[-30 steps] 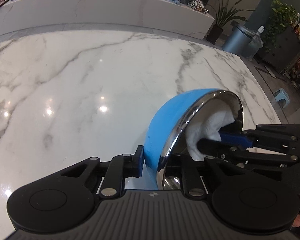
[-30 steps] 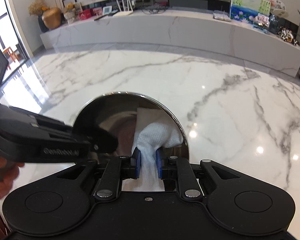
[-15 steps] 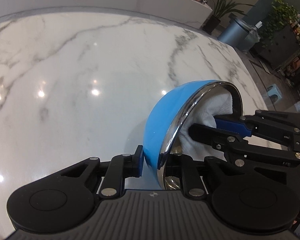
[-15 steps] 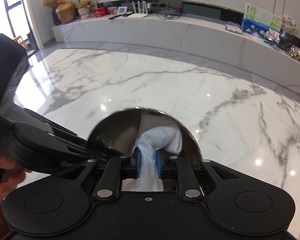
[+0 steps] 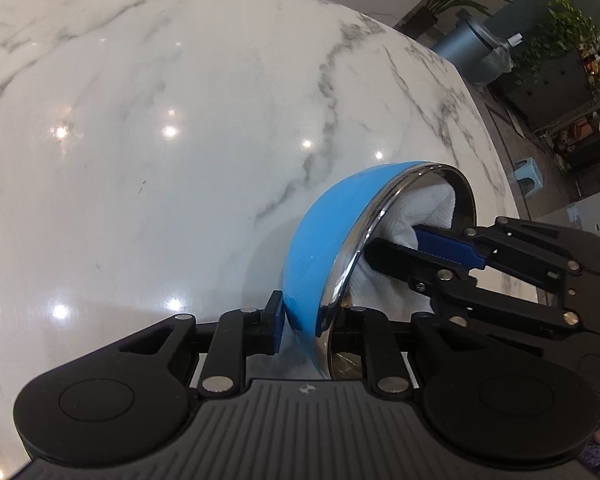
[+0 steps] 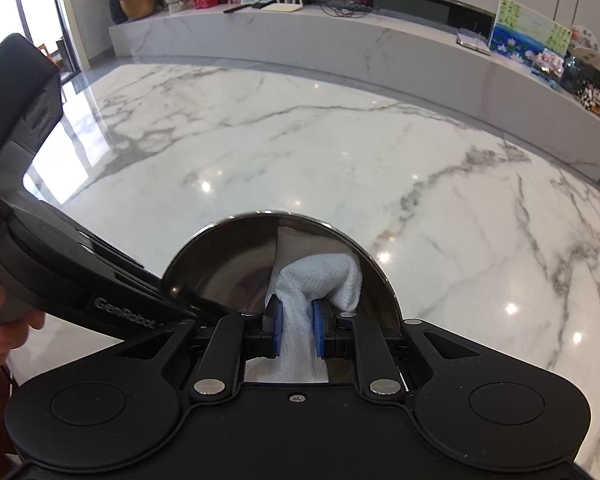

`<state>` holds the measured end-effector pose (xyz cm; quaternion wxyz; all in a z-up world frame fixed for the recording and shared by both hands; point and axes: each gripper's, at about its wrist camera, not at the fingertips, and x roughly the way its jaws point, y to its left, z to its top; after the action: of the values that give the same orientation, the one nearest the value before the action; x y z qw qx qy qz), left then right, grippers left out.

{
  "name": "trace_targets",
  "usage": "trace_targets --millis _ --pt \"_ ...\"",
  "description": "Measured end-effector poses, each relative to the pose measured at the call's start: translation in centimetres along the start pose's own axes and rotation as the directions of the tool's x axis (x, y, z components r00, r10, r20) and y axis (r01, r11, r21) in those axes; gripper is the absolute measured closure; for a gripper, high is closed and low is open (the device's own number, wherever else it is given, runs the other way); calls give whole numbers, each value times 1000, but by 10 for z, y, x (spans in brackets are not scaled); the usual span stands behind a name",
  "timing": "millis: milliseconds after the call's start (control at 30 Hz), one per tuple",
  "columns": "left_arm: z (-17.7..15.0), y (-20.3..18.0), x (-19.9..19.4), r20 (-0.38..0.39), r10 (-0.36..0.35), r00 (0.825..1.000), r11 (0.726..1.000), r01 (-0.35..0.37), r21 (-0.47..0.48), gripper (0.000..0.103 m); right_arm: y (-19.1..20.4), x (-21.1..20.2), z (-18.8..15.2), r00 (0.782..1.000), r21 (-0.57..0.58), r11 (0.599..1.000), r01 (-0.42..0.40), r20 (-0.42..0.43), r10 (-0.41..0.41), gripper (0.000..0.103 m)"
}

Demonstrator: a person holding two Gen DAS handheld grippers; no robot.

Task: Clean bowl
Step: 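Tilt the bowl further with the left gripper while the right keeps wiping inside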

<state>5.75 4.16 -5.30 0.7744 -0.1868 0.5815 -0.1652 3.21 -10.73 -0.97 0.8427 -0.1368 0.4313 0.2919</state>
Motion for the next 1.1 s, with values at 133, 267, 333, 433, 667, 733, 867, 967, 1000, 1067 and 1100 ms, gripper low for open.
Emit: trace_targets --millis 133,267,333,433,667,733,867,967,1000,1067,1100 --pt "2 5 -4 32 8 999 1000 -7 -25 82 -3 8 2 1000 14 1000 1 -10 -1 89" --pt "3 10 -15 84 -9 996 999 13 -48 58 -5 15 2 1000 19 1000 7 -27 -7 89" --pt "4 9 -17 95 -15 995 999 19 -44 58 -5 20 1 999 23 1000 0 -40 1 89" --pt "4 5 -17 103 -1 995 1000 3 -21 60 -2 24 -1 998 14 1000 4 -55 -3 89" --pt "-1 -12 -20 127 66 990 993 -77 90 82 -1 27 0 998 12 1000 8 -63 -7 89" --pt "-2 -13 -21 130 80 988 990 -94 107 84 -1 28 0 998 8 1000 7 -63 -6 89" --pt "-1 -12 -21 125 79 989 990 -93 102 85 1 28 -1 998 0 1000 8 -62 -8 89" --pt "0 -13 -20 126 91 988 989 -105 105 86 1 28 -1 998 -9 1000 6 -67 -7 89" --pt "0 -14 -20 127 96 987 988 -110 108 87 1 28 -1 998 -16 1000 5 -70 -6 89" --pt "1 -15 -19 126 101 987 987 -115 111 88 2 27 -1 997 -40 999 -4 -81 1 89" --pt "1 -15 -19 126 102 987 987 -116 110 88 2 27 -1 996 -48 999 -9 -84 5 89"
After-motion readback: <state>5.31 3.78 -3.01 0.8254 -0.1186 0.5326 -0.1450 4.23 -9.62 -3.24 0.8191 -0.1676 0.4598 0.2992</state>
